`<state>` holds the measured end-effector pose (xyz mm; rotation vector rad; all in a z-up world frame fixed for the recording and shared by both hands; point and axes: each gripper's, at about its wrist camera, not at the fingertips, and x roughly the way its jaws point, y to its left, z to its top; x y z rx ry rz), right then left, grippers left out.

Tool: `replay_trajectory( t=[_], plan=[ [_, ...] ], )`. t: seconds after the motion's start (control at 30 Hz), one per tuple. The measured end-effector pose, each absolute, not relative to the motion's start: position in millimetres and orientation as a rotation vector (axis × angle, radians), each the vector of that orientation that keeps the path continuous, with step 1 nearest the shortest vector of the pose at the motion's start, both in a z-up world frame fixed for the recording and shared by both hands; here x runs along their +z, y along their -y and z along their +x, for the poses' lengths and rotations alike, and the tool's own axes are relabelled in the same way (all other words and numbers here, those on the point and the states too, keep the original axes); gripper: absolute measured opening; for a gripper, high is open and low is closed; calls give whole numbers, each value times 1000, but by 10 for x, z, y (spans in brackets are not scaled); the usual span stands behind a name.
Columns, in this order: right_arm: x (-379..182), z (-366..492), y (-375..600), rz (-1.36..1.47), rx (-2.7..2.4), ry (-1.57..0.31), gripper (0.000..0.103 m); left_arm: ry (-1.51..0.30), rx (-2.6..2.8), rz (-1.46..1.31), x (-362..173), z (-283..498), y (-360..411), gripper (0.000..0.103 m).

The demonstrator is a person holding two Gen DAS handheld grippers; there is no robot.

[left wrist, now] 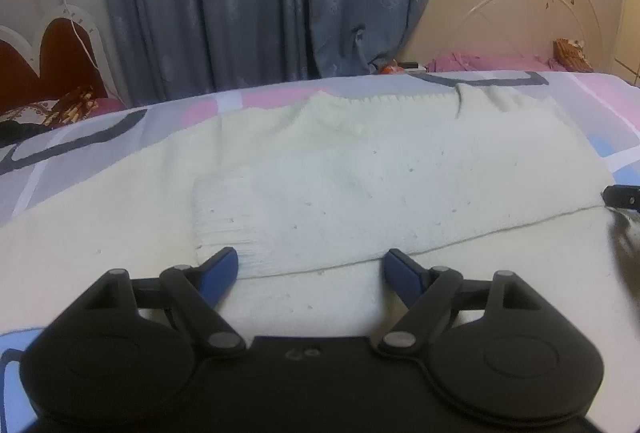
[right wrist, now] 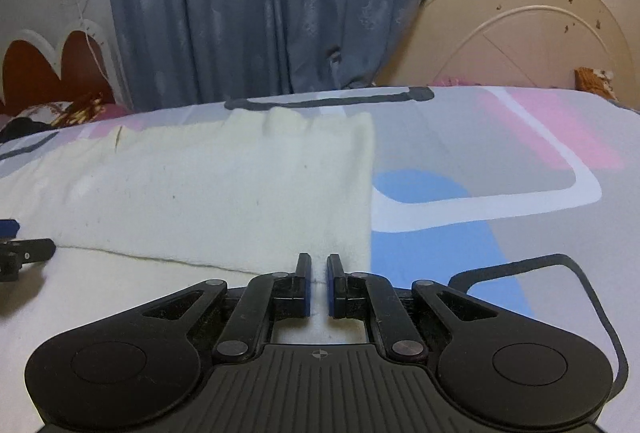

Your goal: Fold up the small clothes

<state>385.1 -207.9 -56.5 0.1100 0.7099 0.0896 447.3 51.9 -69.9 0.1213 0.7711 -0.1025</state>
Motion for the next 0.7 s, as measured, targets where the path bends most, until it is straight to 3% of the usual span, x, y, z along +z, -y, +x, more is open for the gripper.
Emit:
replay_trajectory(
  t=[0.47,0.53,0.7],
  plan=[
    [-428,3746,2127,187,68,-708,5,-745,-35,42,-518,4216,-992,77],
    [-427,3706,2132,199,53,-707,5,-762,16,9,-502,4161,-1255,69],
    [-450,3639,2128,240,7,-733,5,-811,197,-106,-546,3913,-2093,61]
  ],
)
